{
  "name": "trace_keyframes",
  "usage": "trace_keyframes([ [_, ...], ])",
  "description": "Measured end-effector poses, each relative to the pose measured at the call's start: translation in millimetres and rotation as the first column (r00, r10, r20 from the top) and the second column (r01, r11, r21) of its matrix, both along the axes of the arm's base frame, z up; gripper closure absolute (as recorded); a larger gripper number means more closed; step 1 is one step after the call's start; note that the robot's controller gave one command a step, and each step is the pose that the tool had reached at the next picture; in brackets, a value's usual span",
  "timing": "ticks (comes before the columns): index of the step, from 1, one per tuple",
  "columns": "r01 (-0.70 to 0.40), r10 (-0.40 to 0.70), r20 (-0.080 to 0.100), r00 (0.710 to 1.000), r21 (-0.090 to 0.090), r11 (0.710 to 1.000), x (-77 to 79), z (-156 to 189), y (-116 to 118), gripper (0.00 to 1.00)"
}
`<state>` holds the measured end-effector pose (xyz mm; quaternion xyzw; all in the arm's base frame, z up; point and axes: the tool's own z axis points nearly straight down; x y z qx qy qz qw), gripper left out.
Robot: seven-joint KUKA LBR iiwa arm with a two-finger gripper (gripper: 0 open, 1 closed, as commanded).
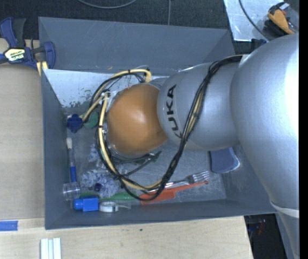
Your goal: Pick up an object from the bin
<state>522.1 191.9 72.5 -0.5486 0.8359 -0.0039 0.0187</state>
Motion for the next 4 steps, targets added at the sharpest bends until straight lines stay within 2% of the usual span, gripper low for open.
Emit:
trace_keyframes([
  [1,0.0,0.0,0.0,1.0,0.0,1.0,0.0,0,0,1.0],
  [2,-0.044,0.044,0.004,0.999,0.001,0.999,-2.6,2,52,1.0],
  [3,-0.088,0.088,0.005,0.996,-0.001,0.996,2.1,2,50,1.0],
  [4,-0.089,0.089,0.011,0.996,0.0,0.996,-2.7,1,49,1.0],
])
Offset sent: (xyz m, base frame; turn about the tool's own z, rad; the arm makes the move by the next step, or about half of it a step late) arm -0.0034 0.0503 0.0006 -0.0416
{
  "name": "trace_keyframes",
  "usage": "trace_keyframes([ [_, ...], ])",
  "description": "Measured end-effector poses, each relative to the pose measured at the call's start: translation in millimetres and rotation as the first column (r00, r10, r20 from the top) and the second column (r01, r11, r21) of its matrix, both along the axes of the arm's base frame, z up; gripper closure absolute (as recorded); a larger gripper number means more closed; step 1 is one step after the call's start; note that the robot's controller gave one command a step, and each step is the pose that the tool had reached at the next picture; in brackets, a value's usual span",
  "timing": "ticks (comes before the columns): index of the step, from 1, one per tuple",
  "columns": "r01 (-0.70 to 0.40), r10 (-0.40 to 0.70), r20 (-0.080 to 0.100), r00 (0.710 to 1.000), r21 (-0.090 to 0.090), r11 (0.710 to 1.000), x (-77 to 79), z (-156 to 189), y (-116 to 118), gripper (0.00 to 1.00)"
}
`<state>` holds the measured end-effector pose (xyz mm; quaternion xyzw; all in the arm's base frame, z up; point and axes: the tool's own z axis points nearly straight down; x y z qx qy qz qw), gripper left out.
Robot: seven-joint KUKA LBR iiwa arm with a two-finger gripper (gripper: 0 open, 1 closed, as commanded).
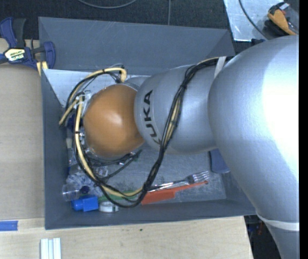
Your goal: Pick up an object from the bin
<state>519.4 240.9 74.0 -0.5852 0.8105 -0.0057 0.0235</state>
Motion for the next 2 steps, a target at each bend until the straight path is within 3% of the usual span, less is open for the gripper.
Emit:
trace_keyframes([
  [1,-0.13,0.13,0.006,0.991,0.0,0.991,20.4,-1,-50,1.0],
  [2,0.038,-0.038,0.003,0.999,0.003,0.999,-29.1,-1,3,1.0],
])
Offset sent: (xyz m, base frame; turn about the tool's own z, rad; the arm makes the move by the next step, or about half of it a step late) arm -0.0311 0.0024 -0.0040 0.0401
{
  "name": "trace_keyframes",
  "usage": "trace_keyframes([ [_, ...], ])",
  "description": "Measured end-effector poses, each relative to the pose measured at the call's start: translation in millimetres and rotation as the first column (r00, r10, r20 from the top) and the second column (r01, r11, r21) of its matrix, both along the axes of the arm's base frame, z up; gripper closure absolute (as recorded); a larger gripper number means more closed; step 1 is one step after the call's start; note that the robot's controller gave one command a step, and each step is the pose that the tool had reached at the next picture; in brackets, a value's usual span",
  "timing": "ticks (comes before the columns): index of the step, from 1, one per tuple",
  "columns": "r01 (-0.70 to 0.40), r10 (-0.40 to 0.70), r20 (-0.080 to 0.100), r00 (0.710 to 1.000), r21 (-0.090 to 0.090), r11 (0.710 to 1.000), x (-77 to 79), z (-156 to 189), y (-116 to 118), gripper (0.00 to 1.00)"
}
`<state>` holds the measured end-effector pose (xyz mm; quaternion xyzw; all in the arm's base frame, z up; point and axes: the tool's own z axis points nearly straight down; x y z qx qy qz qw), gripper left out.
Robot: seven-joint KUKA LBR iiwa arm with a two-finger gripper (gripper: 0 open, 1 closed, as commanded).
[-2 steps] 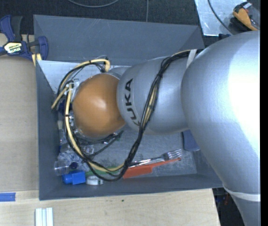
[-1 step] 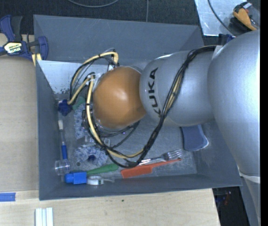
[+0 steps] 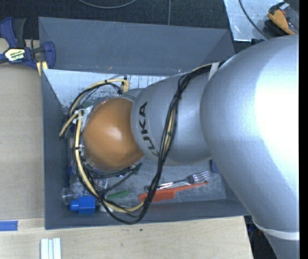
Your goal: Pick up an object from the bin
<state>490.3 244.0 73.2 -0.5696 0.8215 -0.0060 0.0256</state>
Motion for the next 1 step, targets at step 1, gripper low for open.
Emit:
trace_keyframes([
  [1,-0.072,0.072,0.003,0.997,0.001,0.997,9.6,-0.7,-4.2,1.0],
])
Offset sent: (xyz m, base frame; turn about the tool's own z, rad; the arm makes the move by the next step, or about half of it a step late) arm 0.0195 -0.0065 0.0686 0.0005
